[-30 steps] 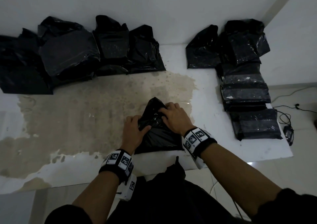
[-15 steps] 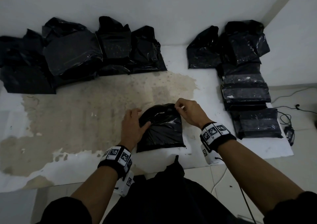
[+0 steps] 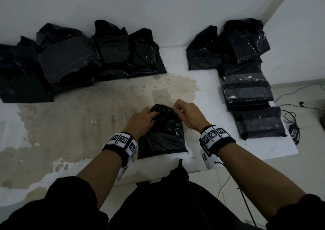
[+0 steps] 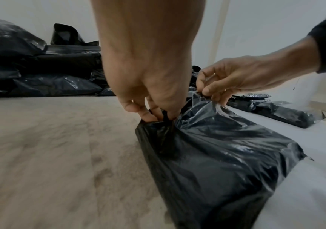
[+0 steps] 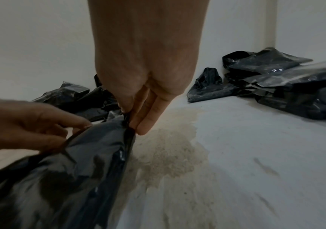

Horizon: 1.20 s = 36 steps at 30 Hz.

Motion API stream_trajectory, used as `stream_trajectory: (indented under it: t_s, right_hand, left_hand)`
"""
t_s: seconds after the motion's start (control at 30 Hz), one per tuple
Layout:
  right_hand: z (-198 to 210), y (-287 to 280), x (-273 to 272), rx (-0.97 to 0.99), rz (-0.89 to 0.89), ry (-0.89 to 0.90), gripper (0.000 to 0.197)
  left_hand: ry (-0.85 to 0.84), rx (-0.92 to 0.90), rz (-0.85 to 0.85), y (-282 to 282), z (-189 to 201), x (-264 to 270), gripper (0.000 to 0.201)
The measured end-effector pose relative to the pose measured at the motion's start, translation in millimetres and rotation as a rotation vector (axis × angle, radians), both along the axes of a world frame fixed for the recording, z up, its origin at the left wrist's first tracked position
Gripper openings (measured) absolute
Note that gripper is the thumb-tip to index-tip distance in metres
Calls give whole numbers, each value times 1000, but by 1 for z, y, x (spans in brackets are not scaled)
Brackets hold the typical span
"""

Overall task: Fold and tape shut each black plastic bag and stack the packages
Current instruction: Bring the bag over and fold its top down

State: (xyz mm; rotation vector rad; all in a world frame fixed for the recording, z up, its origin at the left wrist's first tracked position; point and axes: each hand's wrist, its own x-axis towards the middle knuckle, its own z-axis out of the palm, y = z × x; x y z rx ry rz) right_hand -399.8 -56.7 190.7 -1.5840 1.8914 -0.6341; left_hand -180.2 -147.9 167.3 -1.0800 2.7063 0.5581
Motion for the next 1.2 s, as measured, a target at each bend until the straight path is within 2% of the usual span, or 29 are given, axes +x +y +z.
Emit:
stream_trajectory:
  t_s: [0.1, 0.17, 0.23, 0.33, 0.37, 0.43, 0.5, 0.63, 0.83, 0.97, 1.03, 1.1, 1.2]
  right_hand:
    - [-2, 6, -4, 46, -118, -194, 15]
    - [-3, 9, -6, 86, -164, -260, 17]
    - [-2, 11, -5, 99, -131, -234, 10]
    - [-2, 9, 6, 154, -15, -134, 40]
    - [-4, 8, 11, 172, 4, -93, 43]
    - [-10, 6, 20, 159, -12, -17, 31]
    - [-15, 5, 23, 132, -64, -17, 18]
    - [-21, 7, 20, 130, -173, -73, 11]
    - [-26, 10, 17, 172, -188, -53, 9]
    - [-20, 12, 18, 137, -187, -6, 27]
    - [-12, 14, 19, -8, -151, 55, 32]
    - [-4, 10, 23, -141, -22, 78, 27]
    - [5, -2, 31, -85, 193, 139, 30]
  left_hand:
    - [41, 47, 42, 0, -4, 4, 32]
    - [86, 53, 98, 0, -6, 8, 24]
    - [122, 46, 134, -1, -7, 12, 19]
    - [141, -4, 130, -3, -6, 18, 13]
    - [163, -33, 129, -3, -5, 19, 11]
    - [230, -81, 140, -5, -3, 23, 7]
    - [298, -115, 166, -8, 0, 27, 6]
    - [366, -140, 230, -20, 4, 44, 9]
    - [476, 35, 233, -26, 12, 47, 11]
    - [509, 174, 273, -21, 19, 40, 12]
    - [561, 274, 342, -20, 25, 38, 16]
    - [609, 343, 390, -21, 28, 37, 18]
    - [638, 365, 383, -22, 34, 38, 20]
